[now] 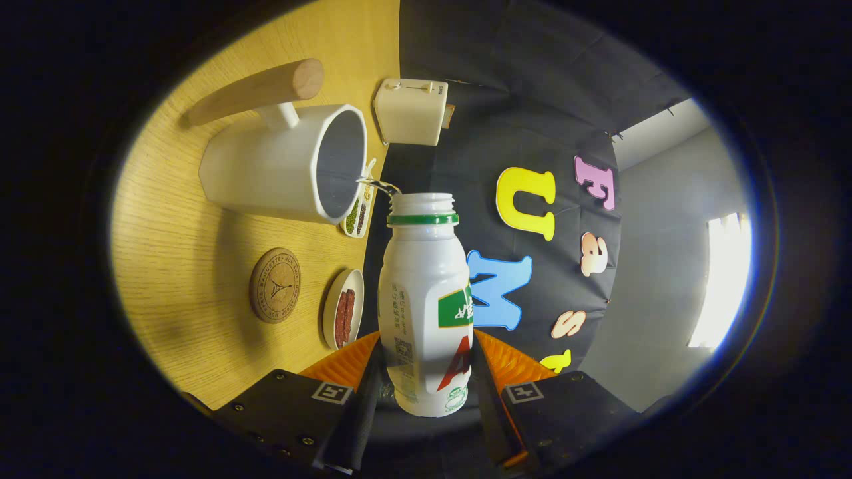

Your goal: Take the bottle from table, then pour the juice into the cup, finally place the bottle on the coaster

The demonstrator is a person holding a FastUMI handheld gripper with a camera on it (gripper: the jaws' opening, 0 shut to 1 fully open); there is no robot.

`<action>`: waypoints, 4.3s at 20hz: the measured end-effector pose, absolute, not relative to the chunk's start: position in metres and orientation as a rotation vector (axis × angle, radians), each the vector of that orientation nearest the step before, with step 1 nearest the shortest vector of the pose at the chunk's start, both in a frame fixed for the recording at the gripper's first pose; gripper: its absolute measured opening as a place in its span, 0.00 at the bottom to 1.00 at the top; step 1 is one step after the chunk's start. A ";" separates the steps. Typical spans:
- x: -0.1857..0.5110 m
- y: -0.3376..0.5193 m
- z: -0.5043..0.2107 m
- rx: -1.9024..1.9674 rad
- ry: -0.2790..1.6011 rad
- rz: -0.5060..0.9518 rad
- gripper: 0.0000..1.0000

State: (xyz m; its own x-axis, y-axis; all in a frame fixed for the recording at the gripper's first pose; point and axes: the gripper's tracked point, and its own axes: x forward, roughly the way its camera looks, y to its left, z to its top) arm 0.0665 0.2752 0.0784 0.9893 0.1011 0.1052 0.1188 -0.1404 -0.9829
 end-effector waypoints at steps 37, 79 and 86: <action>0.066 0.279 0.083 -1.811 -0.198 -0.018 0.68; 0.065 0.285 0.098 -1.973 -0.298 -0.014 0.68; 0.063 0.287 0.103 -1.992 -0.313 -0.020 0.68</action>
